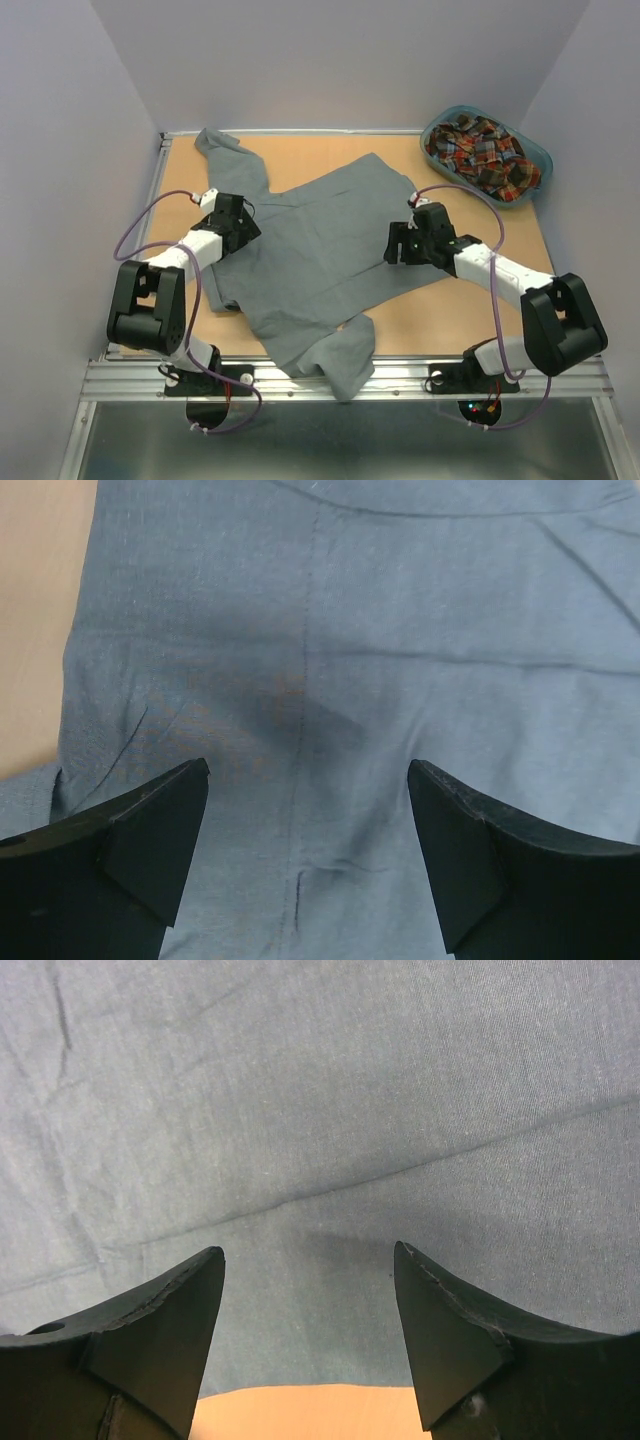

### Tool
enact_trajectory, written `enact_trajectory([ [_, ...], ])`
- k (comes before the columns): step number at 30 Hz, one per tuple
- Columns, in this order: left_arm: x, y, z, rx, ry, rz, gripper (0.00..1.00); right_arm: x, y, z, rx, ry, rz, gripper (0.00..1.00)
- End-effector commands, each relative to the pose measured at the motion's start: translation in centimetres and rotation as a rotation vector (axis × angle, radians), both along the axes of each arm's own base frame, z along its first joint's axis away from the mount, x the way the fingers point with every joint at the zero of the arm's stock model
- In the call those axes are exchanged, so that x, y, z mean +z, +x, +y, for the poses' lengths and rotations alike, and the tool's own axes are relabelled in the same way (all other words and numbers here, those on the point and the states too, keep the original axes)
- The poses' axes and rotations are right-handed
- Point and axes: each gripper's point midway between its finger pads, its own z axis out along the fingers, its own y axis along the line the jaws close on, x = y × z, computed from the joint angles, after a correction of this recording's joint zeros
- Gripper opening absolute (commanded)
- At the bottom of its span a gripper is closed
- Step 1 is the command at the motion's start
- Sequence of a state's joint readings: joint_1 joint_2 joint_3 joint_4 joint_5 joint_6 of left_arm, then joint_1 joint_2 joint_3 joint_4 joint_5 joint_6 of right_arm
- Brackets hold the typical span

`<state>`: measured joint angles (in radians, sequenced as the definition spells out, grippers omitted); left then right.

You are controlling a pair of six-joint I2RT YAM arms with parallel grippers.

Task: Fold and stack the long sleeve shirts
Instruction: Flatten the shirt out

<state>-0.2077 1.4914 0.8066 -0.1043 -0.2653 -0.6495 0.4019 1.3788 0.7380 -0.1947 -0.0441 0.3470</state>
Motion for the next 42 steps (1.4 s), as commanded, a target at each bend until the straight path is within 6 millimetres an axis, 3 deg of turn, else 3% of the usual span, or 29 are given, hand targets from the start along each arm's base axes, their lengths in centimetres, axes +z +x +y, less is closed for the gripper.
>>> enact_trajectory([
  [1,0.2,1.8,-0.4,0.021,-0.024,-0.040,0.92,-0.9,-0.1,0.1,0.004,-0.028,0.015,0.73],
  [5,-1.3,3.6,-0.6,0.001,-0.017,0.014,0.92,-1.8,0.0,0.1,-0.007,-0.033,0.038,0.73],
  [6,-2.5,3.8,-0.5,-0.003,-0.007,0.048,0.92,-2.0,0.0,0.1,-0.010,-0.034,0.044,0.73],
  [8,-2.1,5.4,-0.2,-0.007,0.009,0.046,0.92,-2.5,0.1,0.1,-0.022,-0.037,0.055,0.73],
  [9,-3.0,5.7,0.4,0.003,0.018,0.071,0.92,-2.9,0.2,0.1,-0.026,-0.041,0.065,0.73],
  [15,-1.5,12.2,1.3,-0.021,0.005,0.040,0.92,-5.6,1.0,0.6,-0.048,-0.047,0.128,0.73],
  [20,-2.0,16.6,2.3,-0.032,0.039,0.053,0.92,-7.1,2.1,1.5,-0.065,-0.031,0.168,0.73],
  [21,-2.2,18.0,2.3,-0.040,0.041,0.052,0.88,-7.4,2.5,1.9,-0.067,-0.020,0.175,0.73],
  [23,-2.1,19.5,2.8,-0.033,0.040,0.043,0.85,-7.5,3.0,2.2,-0.074,-0.013,0.175,0.74],
  [27,-1.2,22.5,3.6,-0.032,0.055,0.007,0.90,-6.7,4.2,2.8,-0.073,0.003,0.150,0.74],
  [29,0.8,23.6,3.7,-0.050,0.061,-0.034,0.92,-5.1,4.9,3.1,-0.063,0.015,0.107,0.74],
  [31,1.9,23.4,3.5,-0.070,0.060,-0.061,0.94,-3.8,5.1,3.4,-0.027,0.011,0.065,0.74],
  [32,4.8,23.2,3.4,-0.072,0.057,-0.118,0.95,-2.5,5.0,4.0,0.002,0.020,0.030,0.74],
  [33,6.4,23.2,3.3,-0.073,0.050,-0.167,0.95,-1.7,4.9,4.4,0.028,0.023,0.008,0.74],
  [34,5.9,21.7,3.3,-0.071,0.043,-0.150,0.96,-1.0,4.7,4.8,0.062,0.018,-0.013,0.74],
  [35,7.3,21.1,3.2,-0.066,0.039,-0.175,0.97,-0.4,4.2,5.7,0.101,0.021,-0.029,0.75],
  [36,11.4,20.2,3.3,-0.060,0.037,-0.252,0.97,1.0,3.9,6.3,0.126,0.031,-0.063,0.74],
  [37,11.0,18.6,3.6,-0.047,0.043,-0.240,0.98,1.4,3.4,6.8,0.152,0.029,-0.078,0.74],
  [38,12.1,17.7,3.7,-0.040,0.044,-0.260,0.98,2.0,3.0,7.3,0.175,0.035,-0.092,0.74],
  [39,14.0,15.5,4.1,-0.026,0.051,-0.287,0.98,2.7,1.9,8.3,0.215,0.044,-0.107,0.74],
  [41,15.1,13.1,4.3,-0.013,0.050,-0.300,0.99,3.2,0.6,9.5,0.269,0.066,-0.109,0.74],
  [42,15.6,10.7,4.3,-0.010,0.037,-0.308,0.98,2.8,-0.7,10.2,0.304,0.064,-0.098,0.74],
])
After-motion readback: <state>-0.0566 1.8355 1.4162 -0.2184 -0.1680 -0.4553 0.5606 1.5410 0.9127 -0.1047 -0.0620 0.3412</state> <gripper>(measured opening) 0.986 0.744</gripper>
